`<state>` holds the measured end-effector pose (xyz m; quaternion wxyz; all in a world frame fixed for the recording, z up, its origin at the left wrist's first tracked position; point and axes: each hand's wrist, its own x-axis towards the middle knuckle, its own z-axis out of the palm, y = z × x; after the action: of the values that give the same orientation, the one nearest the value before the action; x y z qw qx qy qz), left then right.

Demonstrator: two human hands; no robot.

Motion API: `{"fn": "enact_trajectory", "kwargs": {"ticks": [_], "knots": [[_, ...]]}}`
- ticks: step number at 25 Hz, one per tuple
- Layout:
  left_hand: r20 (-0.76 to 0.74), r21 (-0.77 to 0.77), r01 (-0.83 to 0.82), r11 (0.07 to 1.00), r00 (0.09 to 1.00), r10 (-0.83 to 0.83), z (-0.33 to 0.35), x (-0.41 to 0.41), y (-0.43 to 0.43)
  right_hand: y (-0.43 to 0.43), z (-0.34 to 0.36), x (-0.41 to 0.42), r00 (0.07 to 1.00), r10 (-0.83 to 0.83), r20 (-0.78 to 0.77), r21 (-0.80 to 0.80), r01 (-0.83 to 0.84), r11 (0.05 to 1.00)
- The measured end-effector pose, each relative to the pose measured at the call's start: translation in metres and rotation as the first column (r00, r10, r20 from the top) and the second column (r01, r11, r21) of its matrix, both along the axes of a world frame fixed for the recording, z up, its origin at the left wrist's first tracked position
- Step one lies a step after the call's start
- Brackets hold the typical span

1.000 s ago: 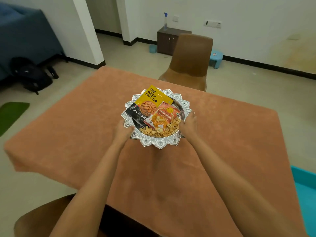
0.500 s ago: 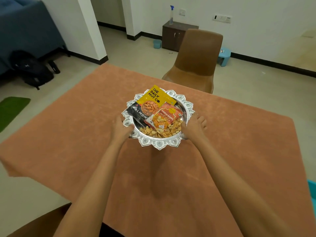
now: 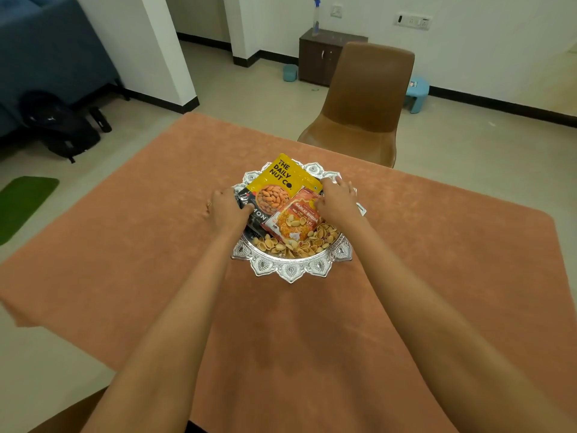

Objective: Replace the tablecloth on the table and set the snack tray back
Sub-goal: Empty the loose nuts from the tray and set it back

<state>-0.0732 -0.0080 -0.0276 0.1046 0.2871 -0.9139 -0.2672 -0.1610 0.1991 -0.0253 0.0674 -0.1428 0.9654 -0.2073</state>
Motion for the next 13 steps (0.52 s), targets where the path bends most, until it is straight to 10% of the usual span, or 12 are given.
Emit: {"fn": "enact_trajectory", "kwargs": {"ticks": [3, 13], "knots": [[-0.078, 0.076, 0.025, 0.997, 0.997, -0.019, -0.001, 0.002, 0.002, -0.004, -0.008, -0.001, 0.999, 0.030, 0.019, 0.017, -0.030, 0.999], [-0.567, 0.097, 0.112, 0.989, 0.823, -0.037, 0.048, 0.014, -0.003, 0.006, 0.038, 0.005, 0.989, 0.132, 0.070, -0.677, -0.051, 0.735]]}}
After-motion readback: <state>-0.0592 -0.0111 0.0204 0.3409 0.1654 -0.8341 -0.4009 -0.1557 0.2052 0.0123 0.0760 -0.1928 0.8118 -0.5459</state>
